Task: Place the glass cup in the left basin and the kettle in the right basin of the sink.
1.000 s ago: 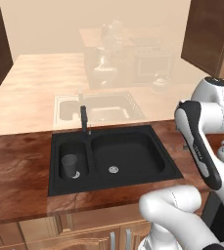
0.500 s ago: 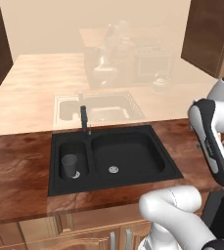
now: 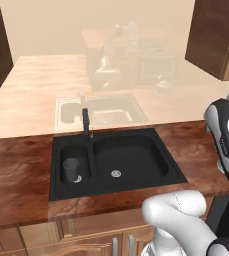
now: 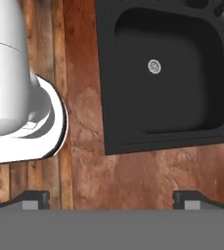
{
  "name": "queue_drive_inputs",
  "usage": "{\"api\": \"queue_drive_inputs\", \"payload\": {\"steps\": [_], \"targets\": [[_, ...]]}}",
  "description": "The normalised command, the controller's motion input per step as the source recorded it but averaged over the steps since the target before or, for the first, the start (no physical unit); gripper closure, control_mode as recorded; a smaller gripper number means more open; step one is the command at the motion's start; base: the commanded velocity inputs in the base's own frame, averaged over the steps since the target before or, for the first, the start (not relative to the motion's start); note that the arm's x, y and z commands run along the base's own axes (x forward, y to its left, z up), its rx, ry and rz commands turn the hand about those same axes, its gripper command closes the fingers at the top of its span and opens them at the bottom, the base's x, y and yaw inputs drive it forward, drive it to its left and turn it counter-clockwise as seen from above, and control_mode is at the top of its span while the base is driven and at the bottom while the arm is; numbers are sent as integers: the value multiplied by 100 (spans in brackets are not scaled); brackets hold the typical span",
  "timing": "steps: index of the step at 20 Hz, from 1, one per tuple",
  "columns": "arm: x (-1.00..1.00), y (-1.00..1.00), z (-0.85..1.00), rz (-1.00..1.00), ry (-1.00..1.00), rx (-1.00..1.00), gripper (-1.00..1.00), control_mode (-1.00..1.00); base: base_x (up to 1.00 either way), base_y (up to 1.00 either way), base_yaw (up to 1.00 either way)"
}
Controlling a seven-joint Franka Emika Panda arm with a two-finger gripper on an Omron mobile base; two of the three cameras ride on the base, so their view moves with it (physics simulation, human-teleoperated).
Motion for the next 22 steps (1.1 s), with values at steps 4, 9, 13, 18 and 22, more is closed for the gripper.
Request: {"api": "queue_drive_inputs", "payload": {"steps": [4,9,13,18,22], "targets": [[0,-36,0,0,0,0,-100,-100,0,0,0],[0,-34,0,0,0,0,-100,-100,0,0,0],[0,-38,0,0,0,0,-100,-100,0,0,0],[0,-32,0,0,0,0,-100,-100,0,0,0],[0,-27,0,0,0,0,-100,-100,0,0,0]]}}
